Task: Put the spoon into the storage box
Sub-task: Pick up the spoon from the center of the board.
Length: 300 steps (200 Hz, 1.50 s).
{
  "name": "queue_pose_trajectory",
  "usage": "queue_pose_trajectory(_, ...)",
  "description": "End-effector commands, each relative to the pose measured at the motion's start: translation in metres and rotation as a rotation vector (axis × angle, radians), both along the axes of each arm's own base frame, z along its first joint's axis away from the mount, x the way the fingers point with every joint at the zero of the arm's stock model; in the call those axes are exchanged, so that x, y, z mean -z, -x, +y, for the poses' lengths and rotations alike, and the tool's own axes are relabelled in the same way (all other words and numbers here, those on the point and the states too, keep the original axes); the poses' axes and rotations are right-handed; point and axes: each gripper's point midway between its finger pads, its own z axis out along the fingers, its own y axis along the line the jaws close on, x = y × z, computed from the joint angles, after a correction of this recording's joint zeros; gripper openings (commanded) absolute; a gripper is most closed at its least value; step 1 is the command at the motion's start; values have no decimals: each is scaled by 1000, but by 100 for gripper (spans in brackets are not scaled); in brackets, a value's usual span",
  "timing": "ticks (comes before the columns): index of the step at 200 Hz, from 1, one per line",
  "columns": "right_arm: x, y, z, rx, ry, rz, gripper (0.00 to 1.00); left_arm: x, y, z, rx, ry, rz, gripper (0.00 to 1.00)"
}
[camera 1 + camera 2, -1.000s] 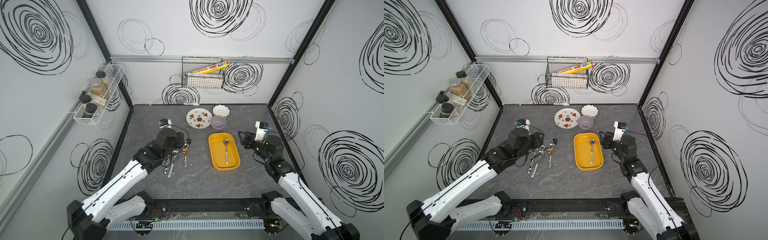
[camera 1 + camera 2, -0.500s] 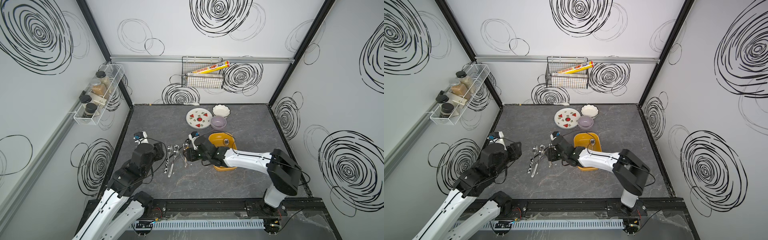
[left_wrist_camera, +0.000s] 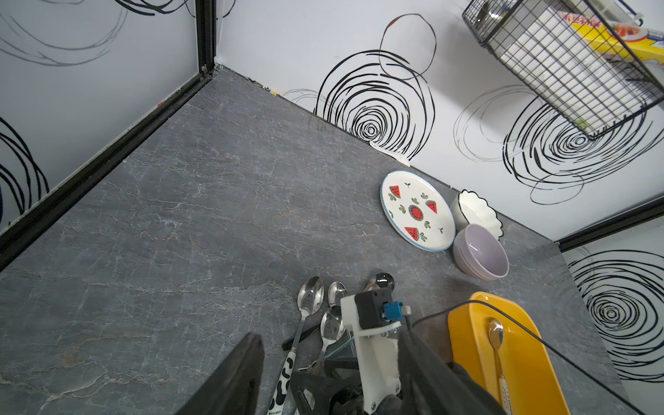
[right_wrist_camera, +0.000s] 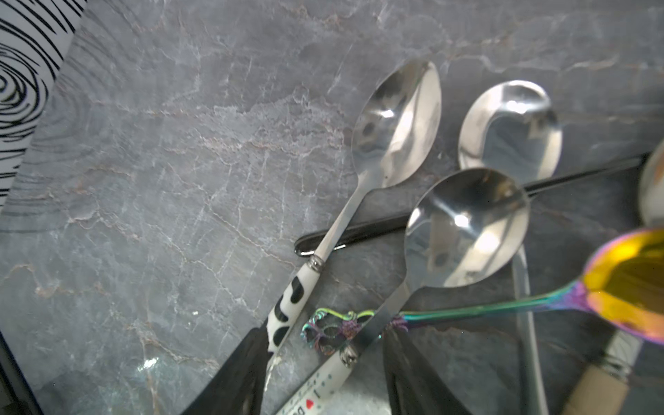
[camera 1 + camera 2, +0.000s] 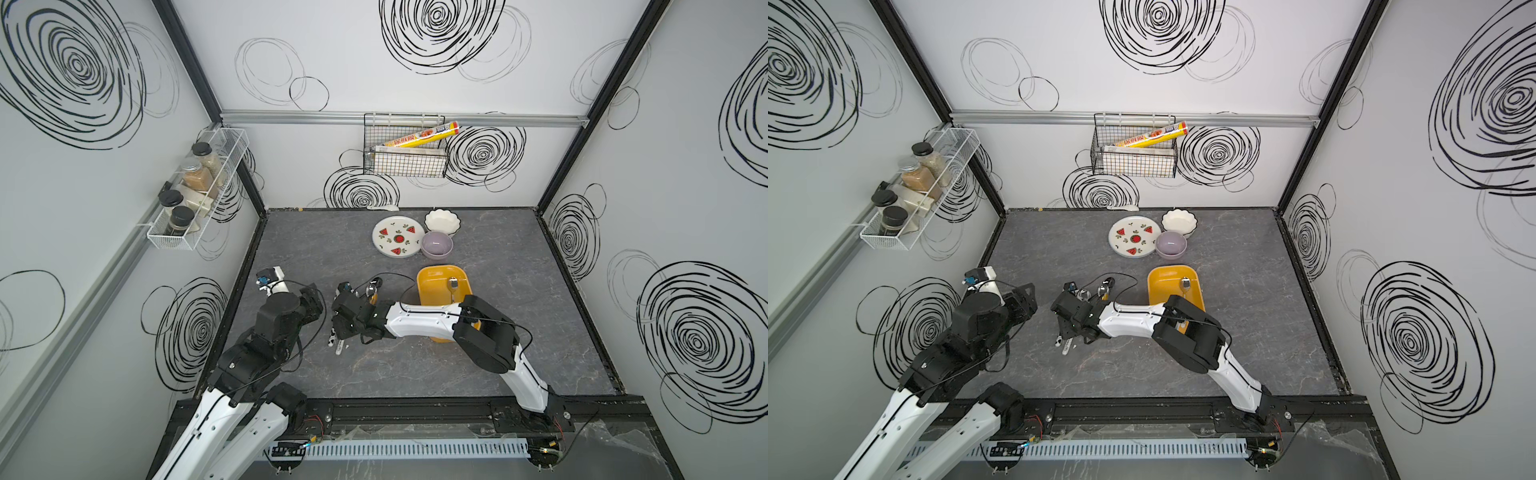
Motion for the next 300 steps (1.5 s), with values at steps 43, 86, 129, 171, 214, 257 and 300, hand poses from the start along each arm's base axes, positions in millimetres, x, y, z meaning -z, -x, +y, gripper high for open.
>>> queue_pose_trajectory(43,32,11,-19,2,156,0,48,2,-2,3,-17,-3,-5,66)
queue_pose_trajectory(86,53,15,-40,0,272,0,41,1,-2,3,-16,-1,-9,66)
queue_pose_trajectory(129,46,7,-78,39,398,-82,40,1,-2,3,-14,2,-13,66)
queue_pose_trajectory(171,46,6,-103,64,483,-115,40,2,-2,1,-7,1,-10,66)
queue_pose_trajectory(214,51,10,-105,57,477,-92,37,2,-2,1,-4,3,-13,66)
queue_pose_trajectory(257,56,13,-97,36,454,-73,21,2,-2,1,-1,4,-16,66)
queue_pose_trajectory(300,33,8,-84,34,396,-96,16,1,-1,0,1,5,-21,66)
